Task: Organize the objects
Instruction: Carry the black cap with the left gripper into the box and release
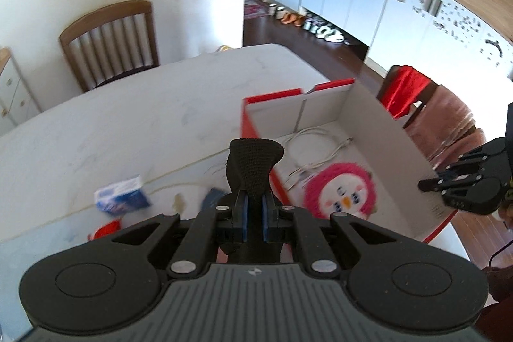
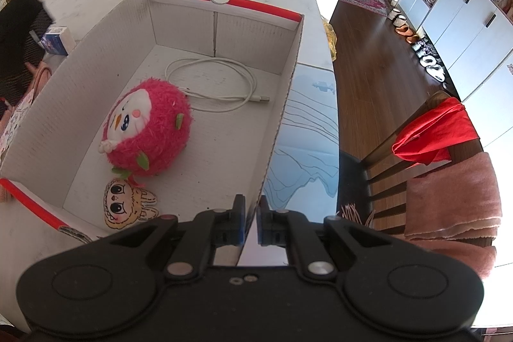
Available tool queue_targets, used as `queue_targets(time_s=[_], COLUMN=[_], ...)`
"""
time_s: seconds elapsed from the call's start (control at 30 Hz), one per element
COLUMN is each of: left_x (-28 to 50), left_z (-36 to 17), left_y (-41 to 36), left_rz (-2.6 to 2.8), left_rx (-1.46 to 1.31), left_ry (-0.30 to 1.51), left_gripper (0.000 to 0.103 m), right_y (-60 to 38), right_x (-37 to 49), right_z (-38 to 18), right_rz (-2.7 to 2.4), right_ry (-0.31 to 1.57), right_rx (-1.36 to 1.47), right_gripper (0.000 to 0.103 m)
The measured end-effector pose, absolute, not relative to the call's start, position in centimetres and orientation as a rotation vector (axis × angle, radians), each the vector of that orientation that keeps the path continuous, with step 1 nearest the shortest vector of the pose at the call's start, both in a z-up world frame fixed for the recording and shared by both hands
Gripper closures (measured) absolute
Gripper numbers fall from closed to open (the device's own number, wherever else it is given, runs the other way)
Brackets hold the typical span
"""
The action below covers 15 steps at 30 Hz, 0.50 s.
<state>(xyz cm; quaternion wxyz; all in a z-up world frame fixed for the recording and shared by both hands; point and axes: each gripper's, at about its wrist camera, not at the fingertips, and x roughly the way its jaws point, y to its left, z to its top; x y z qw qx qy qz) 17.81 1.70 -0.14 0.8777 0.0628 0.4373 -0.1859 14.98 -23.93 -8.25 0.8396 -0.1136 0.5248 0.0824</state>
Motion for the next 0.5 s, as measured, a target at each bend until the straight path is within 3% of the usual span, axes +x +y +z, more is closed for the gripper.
queue_targets(time_s=[0.5], left_x=[23.8], left_z=[0.9], left_y=[-6.3], left_rz=[-0.475], left_rx=[0.163], left_ry=[0.85], left_gripper=[0.095], right_y=[-23.9], right_x=[14.9], right_z=[-8.3], right_rz=[0.174], right_ry=[1.109], right_rx=[-0.24], right_gripper=[0.097])
